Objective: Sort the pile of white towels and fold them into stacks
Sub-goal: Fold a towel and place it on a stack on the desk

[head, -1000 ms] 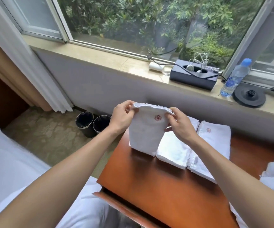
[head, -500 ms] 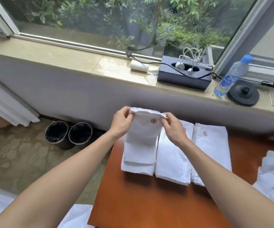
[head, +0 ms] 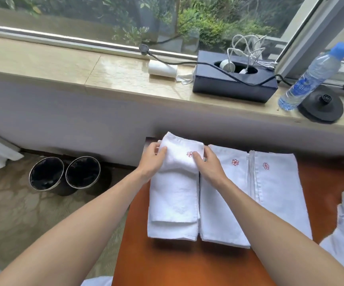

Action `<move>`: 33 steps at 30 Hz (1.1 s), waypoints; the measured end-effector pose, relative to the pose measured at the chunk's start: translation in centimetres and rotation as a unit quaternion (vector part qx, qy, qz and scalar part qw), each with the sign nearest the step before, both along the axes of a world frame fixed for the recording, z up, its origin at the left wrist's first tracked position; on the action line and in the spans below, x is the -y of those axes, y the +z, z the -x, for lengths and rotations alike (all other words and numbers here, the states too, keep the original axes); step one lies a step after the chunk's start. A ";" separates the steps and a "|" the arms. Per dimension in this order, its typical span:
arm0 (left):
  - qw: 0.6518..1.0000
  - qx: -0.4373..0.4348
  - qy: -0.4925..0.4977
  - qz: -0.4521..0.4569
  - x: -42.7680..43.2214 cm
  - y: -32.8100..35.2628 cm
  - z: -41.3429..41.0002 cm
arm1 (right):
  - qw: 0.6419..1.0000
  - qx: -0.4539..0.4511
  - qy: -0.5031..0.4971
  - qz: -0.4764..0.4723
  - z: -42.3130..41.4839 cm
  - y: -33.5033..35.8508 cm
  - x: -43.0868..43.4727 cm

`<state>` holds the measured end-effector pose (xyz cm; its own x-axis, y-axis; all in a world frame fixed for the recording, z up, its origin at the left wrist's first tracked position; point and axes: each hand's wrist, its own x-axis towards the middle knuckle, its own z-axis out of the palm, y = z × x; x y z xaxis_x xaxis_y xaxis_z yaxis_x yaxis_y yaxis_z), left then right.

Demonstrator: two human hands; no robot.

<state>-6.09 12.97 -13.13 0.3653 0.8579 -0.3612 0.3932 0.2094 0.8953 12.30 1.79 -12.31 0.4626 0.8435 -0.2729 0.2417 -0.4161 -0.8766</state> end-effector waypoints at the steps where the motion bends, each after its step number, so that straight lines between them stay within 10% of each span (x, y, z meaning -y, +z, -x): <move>1: 1.000 -0.001 -0.002 0.014 0.1 -0.7 -0.2 | 1.000 -0.005 -0.002 0.007 -0.3 -0.4 -0.1; 17: 0.991 -0.006 0.052 0.124 8.3 -2.6 5.0 | 0.983 -0.043 0.018 0.176 3.0 -2.8 5.5; 33: 0.991 -0.091 -0.097 0.009 15.5 -1.8 9.0 | 0.992 0.002 -0.011 0.129 7.9 -1.8 14.6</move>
